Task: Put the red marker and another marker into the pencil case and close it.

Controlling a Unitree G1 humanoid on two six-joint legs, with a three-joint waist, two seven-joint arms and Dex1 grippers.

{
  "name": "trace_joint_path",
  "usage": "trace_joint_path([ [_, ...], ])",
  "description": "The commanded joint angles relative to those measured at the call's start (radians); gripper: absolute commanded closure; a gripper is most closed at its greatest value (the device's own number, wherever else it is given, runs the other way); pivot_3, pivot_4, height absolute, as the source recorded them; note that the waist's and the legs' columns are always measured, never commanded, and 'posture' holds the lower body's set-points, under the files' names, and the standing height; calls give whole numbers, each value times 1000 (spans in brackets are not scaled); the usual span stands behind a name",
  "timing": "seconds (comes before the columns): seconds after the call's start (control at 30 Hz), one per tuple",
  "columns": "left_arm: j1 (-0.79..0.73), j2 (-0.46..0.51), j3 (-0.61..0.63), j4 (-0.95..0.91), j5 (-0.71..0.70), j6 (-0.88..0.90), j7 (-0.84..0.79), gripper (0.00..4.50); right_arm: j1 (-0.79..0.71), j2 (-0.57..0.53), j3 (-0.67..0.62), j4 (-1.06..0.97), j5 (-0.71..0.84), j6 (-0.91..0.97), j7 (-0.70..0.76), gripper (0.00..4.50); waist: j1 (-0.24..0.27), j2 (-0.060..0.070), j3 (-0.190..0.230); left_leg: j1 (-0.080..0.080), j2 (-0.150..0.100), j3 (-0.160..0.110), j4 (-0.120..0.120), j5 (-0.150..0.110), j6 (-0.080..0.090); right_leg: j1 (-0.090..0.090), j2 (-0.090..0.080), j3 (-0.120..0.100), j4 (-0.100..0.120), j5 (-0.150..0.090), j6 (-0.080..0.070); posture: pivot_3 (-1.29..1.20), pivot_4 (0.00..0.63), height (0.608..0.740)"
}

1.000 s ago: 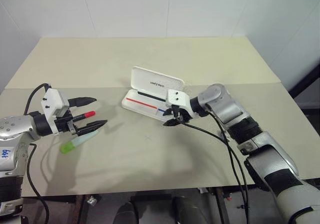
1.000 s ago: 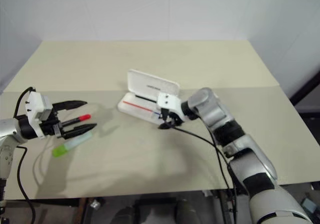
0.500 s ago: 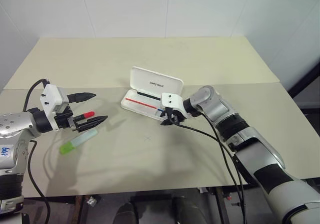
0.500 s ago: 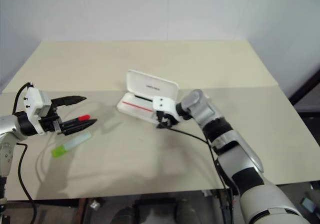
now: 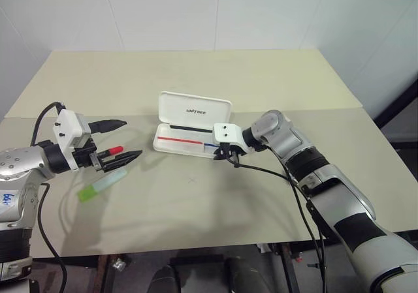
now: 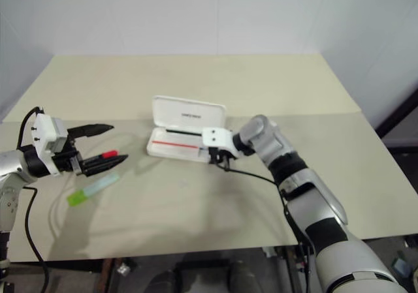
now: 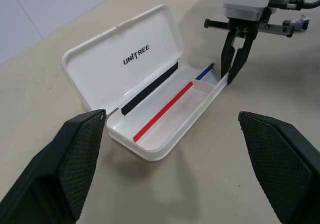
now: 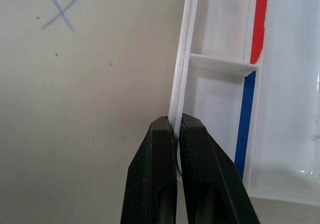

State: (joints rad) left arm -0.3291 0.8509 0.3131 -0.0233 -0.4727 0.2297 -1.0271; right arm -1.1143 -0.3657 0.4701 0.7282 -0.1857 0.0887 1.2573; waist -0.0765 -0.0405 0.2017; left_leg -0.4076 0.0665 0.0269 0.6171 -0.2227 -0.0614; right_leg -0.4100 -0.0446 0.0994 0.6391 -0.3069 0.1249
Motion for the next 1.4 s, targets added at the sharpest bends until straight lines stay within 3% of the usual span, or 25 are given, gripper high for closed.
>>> trace_joint_path([
  [0.03,-26,0,11,-11,-17,-13,-2,0,50,-90,-22,-153,-2,24,52,4496,3,0,0,0,0,0,0,0,0,0,0,0,-1,0,0,0,150,740],
  [0.43,-18,-60,-43,-19,-13,-13,-14,0,338,-319,-76,-712,61,286,116,4496,18,0,0,-1,0,1,-1,-1,0,-2,0,1,-2,-1,0,0,150,740],
  [0.57,-25,-70,-62,-11,-13,-11,-21,0,442,-404,-63,-847,46,263,111,4496,21,0,0,-1,0,1,-1,-1,0,-2,0,1,-3,-1,-1,0,150,740],
  [1.1,-55,-62,-78,-8,-16,12,-37,0,468,-400,-47,-875,48,297,76,4496,19,0,0,0,0,2,-1,-1,0,-2,1,2,-3,-1,-1,0,150,740],
  [1.33,-58,-65,-73,-7,-14,12,-36,0,444,-360,-55,-899,67,354,55,2293,18,-1,0,1,0,3,-1,-1,0,-2,1,3,-2,-1,-1,0,150,740],
  [1.4,-58,-66,-73,-6,-13,11,-36,0,437,-355,-57,-905,74,366,55,2293,19,-1,0,1,0,3,-1,-1,0,-2,1,3,-2,-1,-1,0,150,740],
])
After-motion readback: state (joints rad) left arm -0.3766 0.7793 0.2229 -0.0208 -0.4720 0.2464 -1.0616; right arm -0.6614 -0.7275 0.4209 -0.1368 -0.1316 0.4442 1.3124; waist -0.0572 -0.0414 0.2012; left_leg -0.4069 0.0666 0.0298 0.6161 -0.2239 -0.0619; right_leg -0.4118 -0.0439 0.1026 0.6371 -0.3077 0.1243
